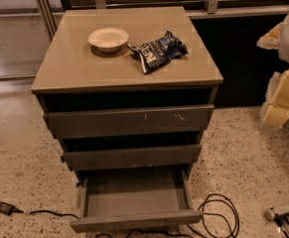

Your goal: Close bottom drawer

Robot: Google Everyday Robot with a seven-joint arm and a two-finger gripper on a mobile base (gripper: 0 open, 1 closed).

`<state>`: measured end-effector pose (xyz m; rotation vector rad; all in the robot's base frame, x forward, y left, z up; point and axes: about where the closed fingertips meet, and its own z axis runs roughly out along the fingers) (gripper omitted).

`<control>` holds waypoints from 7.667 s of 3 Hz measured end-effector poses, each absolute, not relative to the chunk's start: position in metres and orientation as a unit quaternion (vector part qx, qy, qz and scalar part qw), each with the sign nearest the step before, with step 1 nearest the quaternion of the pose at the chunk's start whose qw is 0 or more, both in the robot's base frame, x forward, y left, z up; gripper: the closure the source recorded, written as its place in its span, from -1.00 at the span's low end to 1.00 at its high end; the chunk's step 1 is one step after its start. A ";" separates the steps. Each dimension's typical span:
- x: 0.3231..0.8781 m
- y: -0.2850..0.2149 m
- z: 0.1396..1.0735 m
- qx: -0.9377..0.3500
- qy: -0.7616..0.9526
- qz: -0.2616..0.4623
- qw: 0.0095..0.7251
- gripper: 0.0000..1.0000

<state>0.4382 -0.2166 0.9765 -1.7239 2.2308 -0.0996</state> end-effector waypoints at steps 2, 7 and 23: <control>0.439 -0.211 0.967 -0.612 0.773 -0.029 0.166 -1.00; 0.446 -0.198 0.797 -0.676 0.708 0.085 0.186 1.00; 0.432 -0.090 0.274 -0.650 0.688 0.280 0.162 1.00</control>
Offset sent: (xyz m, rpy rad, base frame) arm 0.0008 0.0109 -0.0306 0.0305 0.0223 0.0623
